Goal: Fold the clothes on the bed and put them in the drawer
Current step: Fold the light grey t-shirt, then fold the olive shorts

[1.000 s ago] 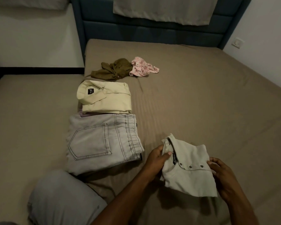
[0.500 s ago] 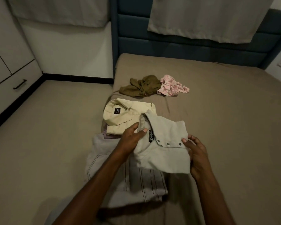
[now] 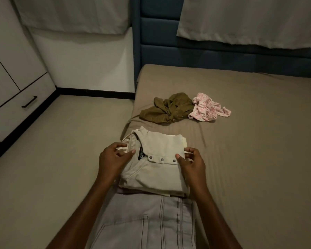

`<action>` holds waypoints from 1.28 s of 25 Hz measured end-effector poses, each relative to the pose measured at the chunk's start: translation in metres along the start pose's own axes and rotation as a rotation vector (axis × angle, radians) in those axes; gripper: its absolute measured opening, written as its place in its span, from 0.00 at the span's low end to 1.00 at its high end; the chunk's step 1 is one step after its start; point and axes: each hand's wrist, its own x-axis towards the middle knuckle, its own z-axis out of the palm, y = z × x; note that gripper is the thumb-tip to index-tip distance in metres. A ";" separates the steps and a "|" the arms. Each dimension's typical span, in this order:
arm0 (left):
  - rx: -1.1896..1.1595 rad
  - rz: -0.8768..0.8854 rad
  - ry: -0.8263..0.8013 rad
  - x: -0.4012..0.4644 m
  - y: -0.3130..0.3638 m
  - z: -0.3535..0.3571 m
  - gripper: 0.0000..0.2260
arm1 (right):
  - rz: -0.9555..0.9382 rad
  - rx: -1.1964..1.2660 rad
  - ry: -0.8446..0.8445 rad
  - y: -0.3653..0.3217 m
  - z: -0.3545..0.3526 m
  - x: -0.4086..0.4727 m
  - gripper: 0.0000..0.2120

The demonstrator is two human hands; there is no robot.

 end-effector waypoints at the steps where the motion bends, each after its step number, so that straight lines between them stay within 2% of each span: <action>1: 0.092 0.049 0.088 -0.004 0.000 0.003 0.16 | -0.058 -0.045 0.048 0.003 -0.002 0.001 0.11; 4: 0.340 0.292 0.296 0.000 0.021 0.016 0.13 | -0.151 -0.094 0.138 0.006 -0.004 0.035 0.04; 6: 0.370 0.452 0.290 0.019 0.042 0.033 0.11 | -0.153 -0.128 0.141 0.009 0.004 0.083 0.06; 8: 0.398 0.476 0.132 0.048 0.062 0.060 0.10 | -0.144 -0.251 0.077 0.012 0.018 0.140 0.10; 11: 0.772 0.410 -0.162 0.111 0.090 0.113 0.10 | -0.150 -0.517 -0.201 0.013 0.049 0.220 0.22; 14: 0.954 0.368 -0.439 0.164 0.104 0.154 0.14 | -0.327 -0.809 -0.403 0.028 0.083 0.276 0.32; 17: 0.960 0.329 -0.644 0.196 0.098 0.171 0.16 | -0.304 -0.875 -0.467 0.041 0.098 0.300 0.26; 20: 1.027 0.308 -0.729 0.211 0.100 0.185 0.20 | -0.266 -0.896 -0.456 0.056 0.101 0.309 0.20; 23: 1.133 0.285 -0.811 0.196 0.113 0.196 0.17 | -0.248 -0.714 -0.361 0.064 0.085 0.296 0.16; 27: 0.869 0.403 -0.770 0.174 0.133 0.200 0.09 | -0.263 -0.572 -0.045 0.055 0.045 0.270 0.07; 29: 0.687 0.417 -0.727 0.154 0.143 0.201 0.05 | -0.300 -0.462 0.041 0.036 0.013 0.252 0.10; 32: 0.310 0.318 -0.754 0.107 0.158 0.204 0.09 | -0.319 -0.220 0.146 0.003 -0.043 0.228 0.17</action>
